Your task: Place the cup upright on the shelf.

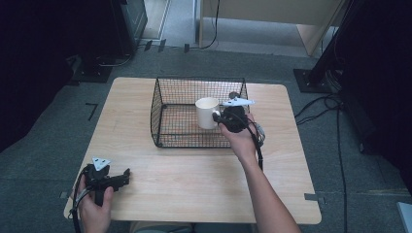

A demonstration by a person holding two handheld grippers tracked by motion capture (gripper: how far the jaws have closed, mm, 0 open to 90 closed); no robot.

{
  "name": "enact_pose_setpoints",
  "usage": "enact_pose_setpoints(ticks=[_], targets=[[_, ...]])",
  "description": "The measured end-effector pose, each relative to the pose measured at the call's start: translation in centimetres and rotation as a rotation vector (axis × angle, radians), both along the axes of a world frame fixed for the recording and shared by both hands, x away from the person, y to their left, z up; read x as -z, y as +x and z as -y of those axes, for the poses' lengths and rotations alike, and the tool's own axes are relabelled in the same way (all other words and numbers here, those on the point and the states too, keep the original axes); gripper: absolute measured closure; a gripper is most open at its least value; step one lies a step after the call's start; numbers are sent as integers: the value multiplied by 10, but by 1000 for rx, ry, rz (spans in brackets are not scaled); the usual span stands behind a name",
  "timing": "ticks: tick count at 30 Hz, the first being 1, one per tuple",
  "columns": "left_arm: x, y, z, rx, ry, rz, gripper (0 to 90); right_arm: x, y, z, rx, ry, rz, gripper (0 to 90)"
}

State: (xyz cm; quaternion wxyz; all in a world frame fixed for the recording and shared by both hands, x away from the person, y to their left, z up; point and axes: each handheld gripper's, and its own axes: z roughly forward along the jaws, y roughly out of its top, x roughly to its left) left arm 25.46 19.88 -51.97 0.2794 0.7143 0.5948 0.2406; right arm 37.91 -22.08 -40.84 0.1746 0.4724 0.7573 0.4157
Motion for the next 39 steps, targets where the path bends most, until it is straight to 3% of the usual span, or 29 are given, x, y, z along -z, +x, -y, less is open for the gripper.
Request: enact_pose_setpoints(ticks=[14, 20, 26, 29, 39], targets=[[0, 0, 0, 0, 0, 0, 0, 13, 16, -1, 10, -1, -147, 803], [0, 0, 0, 1, 0, 0, 0, 14, 17, -2, 3, -11, -153, 802], [0, 0, 0, 0, 0, 0, 0, 12, 15, 0, -32, 3, -192, 784], [0, 0, 0, 0, 0, 0, 0, 11, 14, 1, -33, 7, -188, 754], [0, 0, 0, 0, 0, -1, 0, 12, 12, 5, -12, -11, -177, 780]])
